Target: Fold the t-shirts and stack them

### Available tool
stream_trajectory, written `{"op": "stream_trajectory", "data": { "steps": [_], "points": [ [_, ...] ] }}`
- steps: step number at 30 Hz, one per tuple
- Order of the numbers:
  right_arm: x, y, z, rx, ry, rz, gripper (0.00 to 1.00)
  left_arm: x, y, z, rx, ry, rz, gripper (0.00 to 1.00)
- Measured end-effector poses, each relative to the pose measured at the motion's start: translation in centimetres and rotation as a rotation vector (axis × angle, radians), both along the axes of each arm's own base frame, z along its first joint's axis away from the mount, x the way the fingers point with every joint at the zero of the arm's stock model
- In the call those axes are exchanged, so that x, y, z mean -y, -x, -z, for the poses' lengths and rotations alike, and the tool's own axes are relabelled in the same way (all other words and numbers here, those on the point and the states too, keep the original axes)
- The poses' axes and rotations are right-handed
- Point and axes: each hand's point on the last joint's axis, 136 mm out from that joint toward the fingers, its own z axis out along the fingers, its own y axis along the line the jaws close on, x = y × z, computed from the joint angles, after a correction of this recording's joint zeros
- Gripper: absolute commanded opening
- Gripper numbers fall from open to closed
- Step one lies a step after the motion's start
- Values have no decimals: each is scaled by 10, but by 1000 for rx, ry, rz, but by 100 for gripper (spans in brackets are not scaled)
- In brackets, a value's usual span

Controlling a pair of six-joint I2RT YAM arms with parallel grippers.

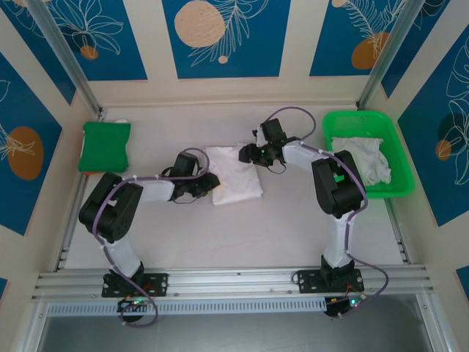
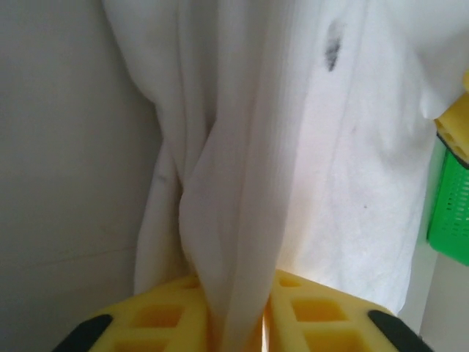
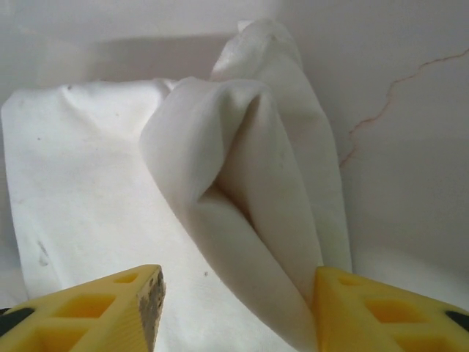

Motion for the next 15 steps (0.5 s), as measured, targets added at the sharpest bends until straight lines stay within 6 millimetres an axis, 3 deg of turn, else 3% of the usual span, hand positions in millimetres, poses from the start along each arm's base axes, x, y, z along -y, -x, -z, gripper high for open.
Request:
{"op": "stream_trajectory", "data": {
  "steps": [2,10,13,15],
  "points": [
    [-2,0,-1,-5,-18,4,48,1,-2,-3,12,1,6,4],
    [-14,1,-7,-26,-117,-10,43,-16,-5,3,-1,4,-14,4],
    [-20,3,-5,-40,-142,-16,44,-32,-7,7,-12,0,-21,6],
    [-23,6,-2,-47,-145,-17,51,-40,-8,8,-13,-3,-20,10]
  ]
}}
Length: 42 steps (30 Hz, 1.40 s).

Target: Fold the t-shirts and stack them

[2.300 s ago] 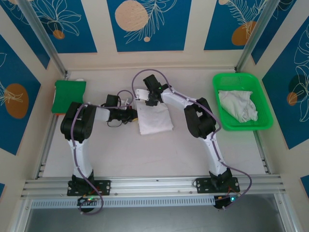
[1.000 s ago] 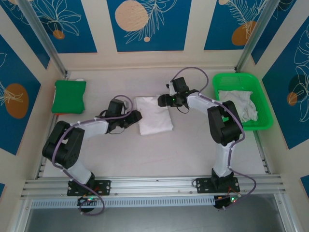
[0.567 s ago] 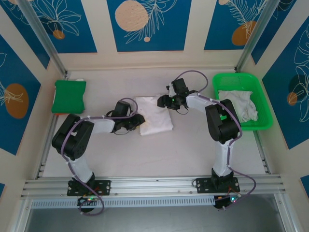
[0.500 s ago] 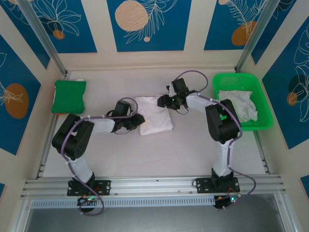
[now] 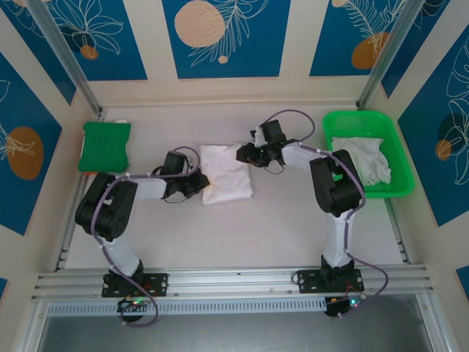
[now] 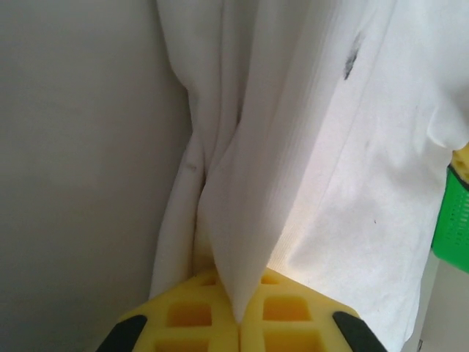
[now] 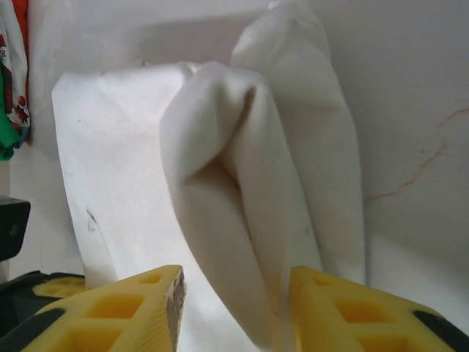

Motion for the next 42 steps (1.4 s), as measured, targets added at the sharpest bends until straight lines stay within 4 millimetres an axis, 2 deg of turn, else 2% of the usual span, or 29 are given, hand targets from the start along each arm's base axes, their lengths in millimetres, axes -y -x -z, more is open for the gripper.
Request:
{"op": "stream_trajectory", "data": {
  "steps": [1,4,6,9,12,14,16,18,21,23,27,31,33,38,40,41,42],
  "points": [
    [-1,2,2,-1,5,1,55,-5,1,0,0,-3,0,15],
    [6,10,10,28,77,33,67,-16,7,0,3,-22,12,43],
    [10,13,8,62,130,50,72,-21,11,-1,0,-34,16,57],
    [6,4,-5,153,184,54,75,-24,14,-7,28,-61,38,68],
    [-1,-4,-14,209,210,46,75,-31,14,-11,44,-111,39,70],
    [-9,-16,-18,240,217,45,72,-34,7,-16,66,-153,42,69],
    [-17,-27,-18,258,224,43,66,-37,-5,-25,97,-197,42,61],
    [-23,-37,-12,264,234,41,59,-37,-28,-38,145,-238,39,57],
    [-25,-45,1,249,251,47,53,-37,-63,-49,196,-298,29,56],
    [-26,-48,10,236,263,48,51,-38,-86,-49,216,-350,23,49],
    [-26,-51,17,218,274,55,49,-44,-119,-25,194,-464,35,32],
    [-22,-54,16,204,268,83,46,-49,-123,6,133,-521,49,17],
    [-17,-56,16,184,264,106,46,-50,-127,2,144,-527,48,12],
    [2,-59,22,112,255,186,42,-53,-127,2,141,-538,54,12],
    [7,-60,25,86,254,210,27,-53,-127,2,142,-539,57,12],
    [9,-61,27,75,256,220,17,-53,-127,2,142,-539,57,12],
    [10,-61,28,65,257,233,14,-53,-127,3,142,-539,56,12]
  ]
}}
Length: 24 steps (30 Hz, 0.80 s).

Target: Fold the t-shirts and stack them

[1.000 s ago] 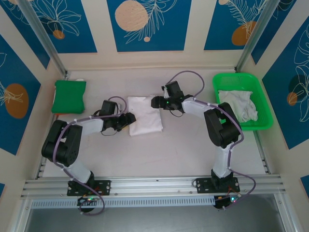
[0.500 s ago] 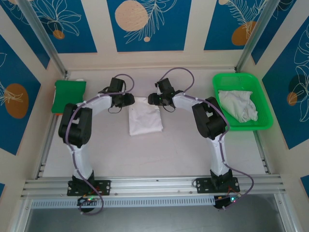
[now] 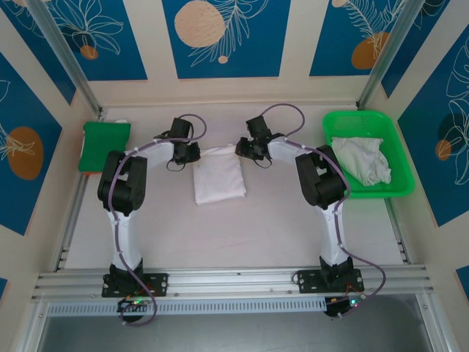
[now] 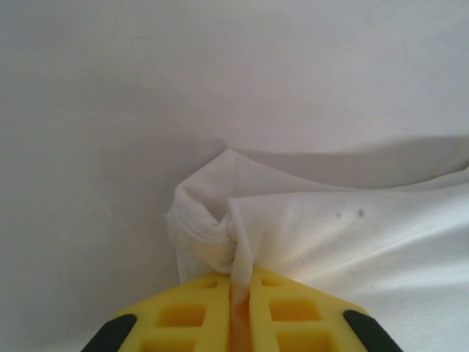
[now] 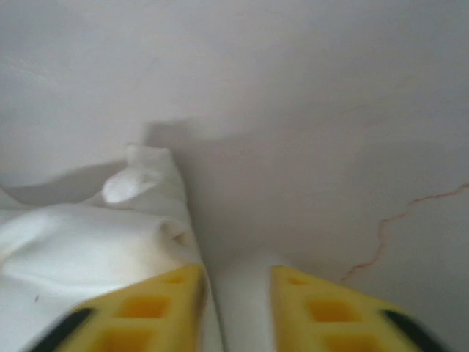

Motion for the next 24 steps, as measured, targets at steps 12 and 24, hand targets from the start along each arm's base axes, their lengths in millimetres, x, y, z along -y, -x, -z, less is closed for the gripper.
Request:
{"op": "stream_trajectory", "data": {
  "steps": [12,24],
  "points": [
    [3,15,-2,-19,5,8,43,-6,0,0,6,18,-12,52],
    [-23,61,-27,11,-75,-68,67,-9,61,-44,58,154,-30,73]
  ]
}}
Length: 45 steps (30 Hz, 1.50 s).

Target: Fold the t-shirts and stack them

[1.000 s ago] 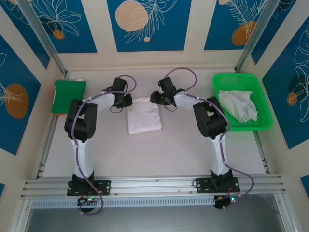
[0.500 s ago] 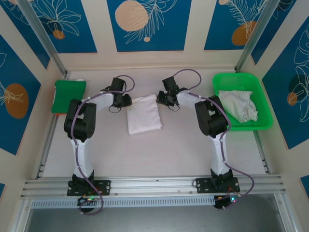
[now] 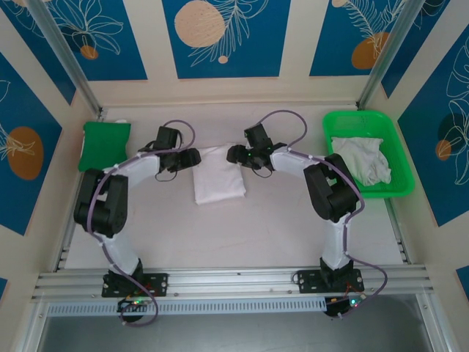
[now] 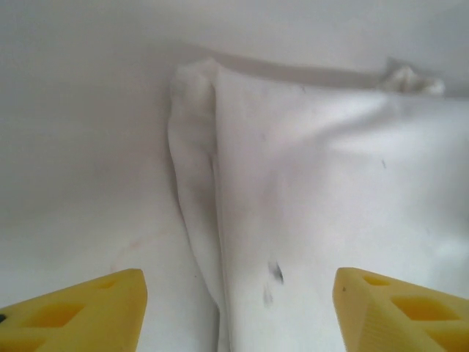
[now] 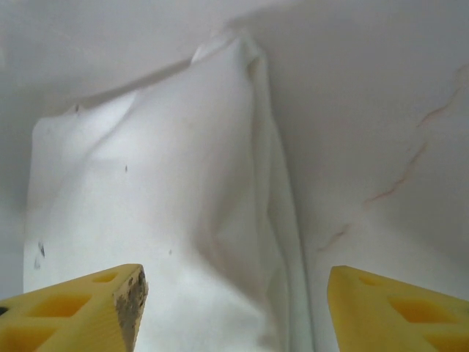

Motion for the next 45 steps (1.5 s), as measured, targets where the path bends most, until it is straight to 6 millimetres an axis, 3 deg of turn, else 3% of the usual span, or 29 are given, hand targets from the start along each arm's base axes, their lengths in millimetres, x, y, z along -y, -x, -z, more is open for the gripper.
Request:
{"op": "stream_trajectory", "data": {
  "steps": [9,16,24,33,40,45],
  "points": [
    [-20,20,15,-59,-42,-44,40,10,51,37,-145,151,-26,66],
    [-27,23,26,-88,-68,-56,35,20,43,29,-114,209,-33,55],
    [-33,22,29,-97,-104,-65,34,24,40,42,-135,229,-36,48],
    [-35,22,29,-97,-112,-66,34,33,32,42,-129,284,-30,40],
    [-38,21,30,-99,-120,-72,34,39,28,41,-129,329,-32,45],
    [-41,20,29,-100,-130,-80,34,41,26,41,-143,356,-44,42]
  ]
}}
